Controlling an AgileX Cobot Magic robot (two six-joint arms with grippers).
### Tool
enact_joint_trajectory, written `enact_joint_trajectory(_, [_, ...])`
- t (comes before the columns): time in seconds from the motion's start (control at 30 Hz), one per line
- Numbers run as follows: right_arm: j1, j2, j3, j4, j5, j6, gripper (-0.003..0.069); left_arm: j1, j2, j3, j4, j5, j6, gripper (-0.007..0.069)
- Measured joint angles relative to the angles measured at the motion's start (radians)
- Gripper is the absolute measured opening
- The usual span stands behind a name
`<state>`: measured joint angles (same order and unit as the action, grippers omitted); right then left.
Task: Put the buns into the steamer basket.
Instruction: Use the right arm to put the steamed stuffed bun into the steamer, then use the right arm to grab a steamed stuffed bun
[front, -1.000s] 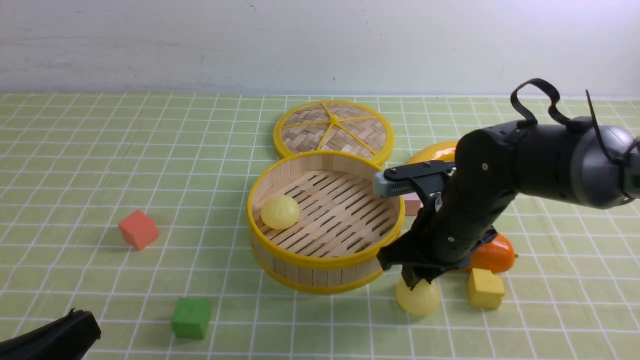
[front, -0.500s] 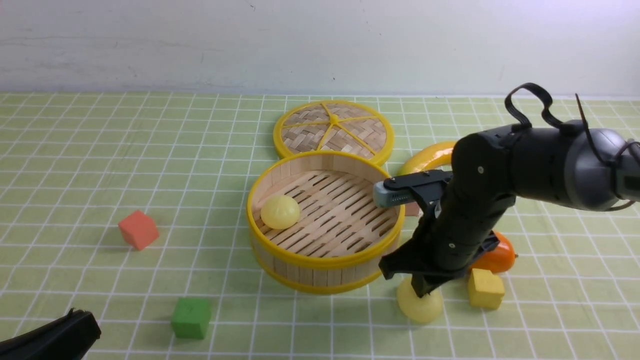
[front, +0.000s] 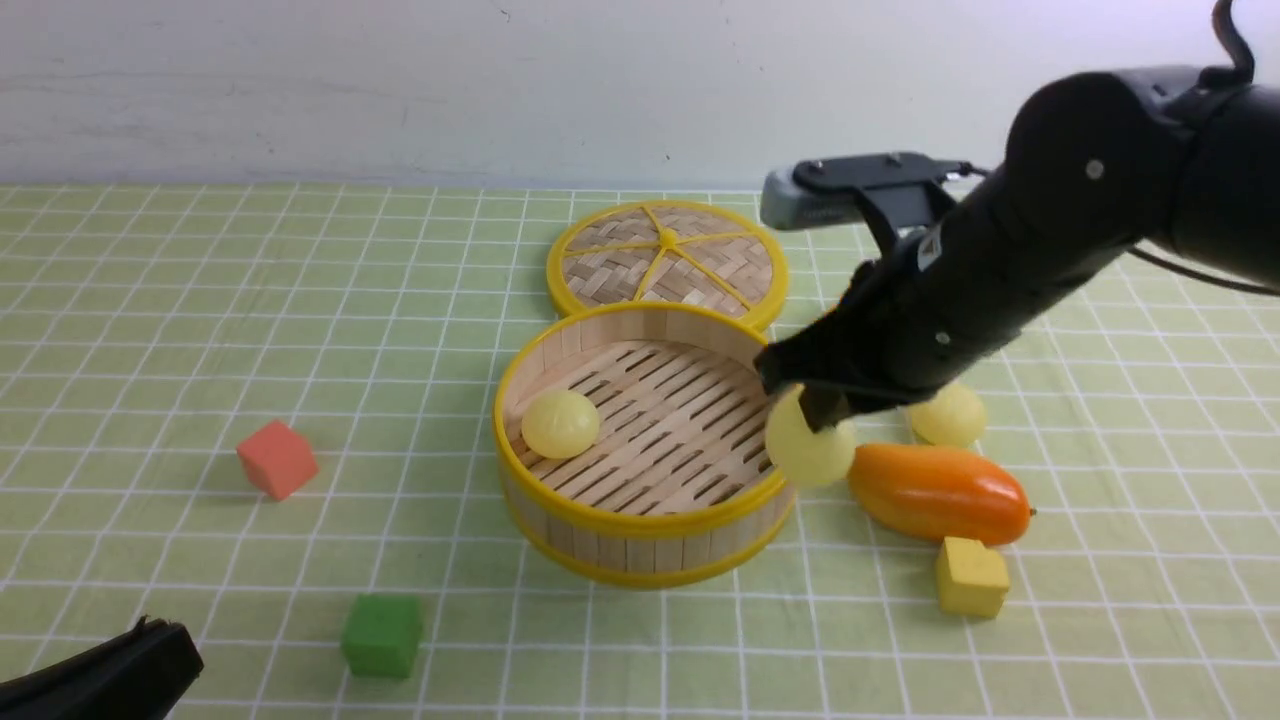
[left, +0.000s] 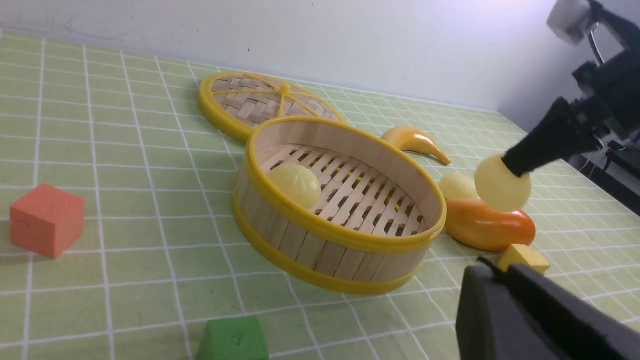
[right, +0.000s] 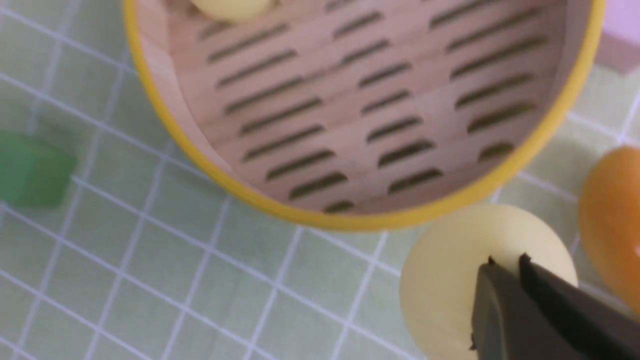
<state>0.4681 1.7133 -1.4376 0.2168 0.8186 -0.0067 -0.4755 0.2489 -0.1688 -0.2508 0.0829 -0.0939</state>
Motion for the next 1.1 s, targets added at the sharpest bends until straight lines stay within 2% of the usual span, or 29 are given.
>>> enact_joint_trajectory(0.3, [0.000,0.227,-0.164,0.216,-0.086,-0.159,0.0006,0.000,0.000,0.000,0.000,0.000,0.000,0.0042])
enact_joint_trajectory(0.47, [0.000,0.329,-0.192,0.242,-0.095,-0.158,0.0043,0.000,0.000,0.000,0.000,0.000,0.000,0.0050])
enact_joint_trajectory(0.57, [0.000,0.361,-0.195,0.242,-0.095,-0.157,0.0109,0.000,0.000,0.000,0.000,0.000,0.000,0.0054])
enact_joint_trajectory(0.67, [0.000,0.360,-0.201,0.237,-0.097,-0.154,0.0248,0.000,0.000,0.000,0.000,0.000,0.001,0.0057])
enact_joint_trajectory(0.7, [0.000,0.358,-0.202,0.236,-0.097,-0.154,0.0248,0.000,0.000,0.000,0.000,0.000,0.001,0.0057])
enact_joint_trajectory(0.73, [0.000,0.353,-0.203,0.233,-0.096,-0.154,0.0294,0.000,0.000,0.000,0.000,0.000,0.001,0.0057])
enact_joint_trajectory(0.77, [-0.002,0.334,-0.213,0.205,-0.074,-0.154,0.0373,0.000,0.000,0.000,0.000,0.000,0.001,0.0059])
enact_joint_trajectory(0.8, [-0.006,0.319,-0.219,0.184,-0.057,-0.154,0.0409,0.000,0.000,0.000,0.000,0.000,0.001,0.0061])
enact_joint_trajectory(0.9, [-0.029,0.267,-0.227,0.117,-0.018,-0.128,0.0464,0.000,0.000,0.000,0.000,0.000,0.001,0.0066])
enact_joint_trajectory(1.0, [-0.074,0.223,-0.234,0.018,0.027,-0.055,0.0475,0.000,0.000,0.000,0.000,0.000,0.002,0.0070])
enact_joint_trajectory(1.03, [-0.113,0.205,-0.237,-0.062,0.067,0.014,0.0465,0.000,0.000,0.000,0.000,0.000,0.002,0.0071])
enact_joint_trajectory(1.1, [-0.160,0.203,-0.237,-0.144,0.111,0.086,0.0438,0.000,0.000,0.000,0.000,0.000,0.002,0.0073])
